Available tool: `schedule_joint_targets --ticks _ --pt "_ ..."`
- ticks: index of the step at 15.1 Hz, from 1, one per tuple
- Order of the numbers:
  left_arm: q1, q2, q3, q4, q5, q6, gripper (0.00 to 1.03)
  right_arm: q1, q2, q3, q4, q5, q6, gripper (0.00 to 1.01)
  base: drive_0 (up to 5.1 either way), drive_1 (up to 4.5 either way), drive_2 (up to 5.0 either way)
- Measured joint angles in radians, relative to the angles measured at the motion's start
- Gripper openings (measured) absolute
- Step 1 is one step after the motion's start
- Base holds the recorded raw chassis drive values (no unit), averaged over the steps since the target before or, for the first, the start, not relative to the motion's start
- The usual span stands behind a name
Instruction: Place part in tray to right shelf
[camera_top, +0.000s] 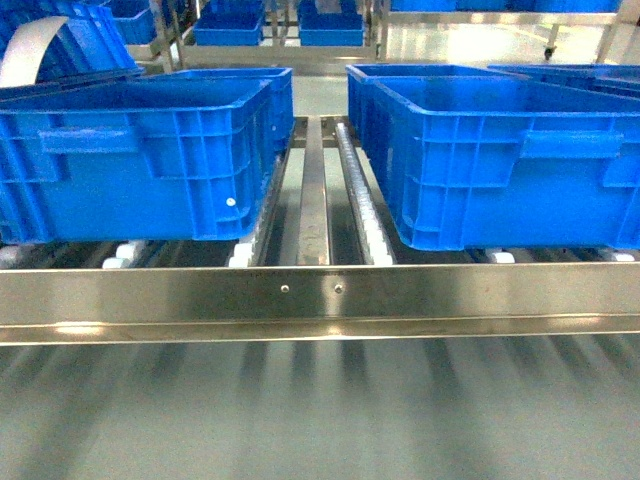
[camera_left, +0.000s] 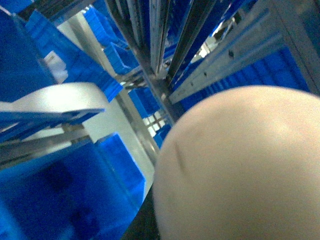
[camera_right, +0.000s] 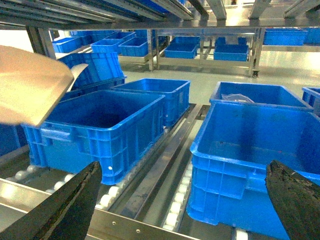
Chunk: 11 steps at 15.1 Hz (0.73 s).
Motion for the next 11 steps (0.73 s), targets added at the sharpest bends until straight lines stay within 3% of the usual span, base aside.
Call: schedule_joint_targets --ticks 2,3,4,5,6,7,8,9,11 --pt "-0.091 -0.204 -0.203 -0.116 -0.039 0.031 0.13 0.000 0.000 0.000 0.000 0.000 0.000 0.98 0.0 0.00 0.0" --pt "-0.146 -0.312 -0.280 -0.151 -0.077 0.078 0.13 0.000 0.000 0.000 0.000 0.000 0.000 0.98 0.0 0.00 0.0" --pt "-0.199 -0.412 -0.320 -0.190 -0.117 0.132 0.13 0.014 -0.007 0.003 -0.041 0.064 -0.002 0.95 0.0 0.00 0.0" --pt "-0.154 -0.489 -0.322 -0.300 0.059 0.287 0.13 0.020 -0.036 -0.026 -0.066 0.213 -0.008 0.84 0.0 0.00 0.0" --pt "-0.120 -0.547 -0.390 -0.293 0.200 0.516 0.13 -0.005 -0.089 -0.094 -0.050 0.320 -0.013 0.71 0.0 0.00 0.0" --pt "-0.108 -0.584 -0.485 -0.267 0.268 0.725 0.13 -0.053 -0.140 -0.158 -0.032 0.335 -0.015 0.58 0.0 0.00 0.0" --pt "-0.121 -0.597 -0.585 -0.247 0.309 0.889 0.13 -0.076 -0.181 -0.218 -0.021 0.307 -0.017 0.43 0.0 0.00 0.0" --pt "-0.129 -0.621 -0.648 -0.231 0.321 0.951 0.13 -0.096 -0.216 -0.266 -0.018 0.276 -0.018 0.31 0.0 0.00 0.0" --pt "-0.116 -0.705 -0.726 -0.179 0.303 1.017 0.13 -0.138 -0.277 -0.328 -0.014 0.244 -0.018 0.05 0.0 0.00 0.0"
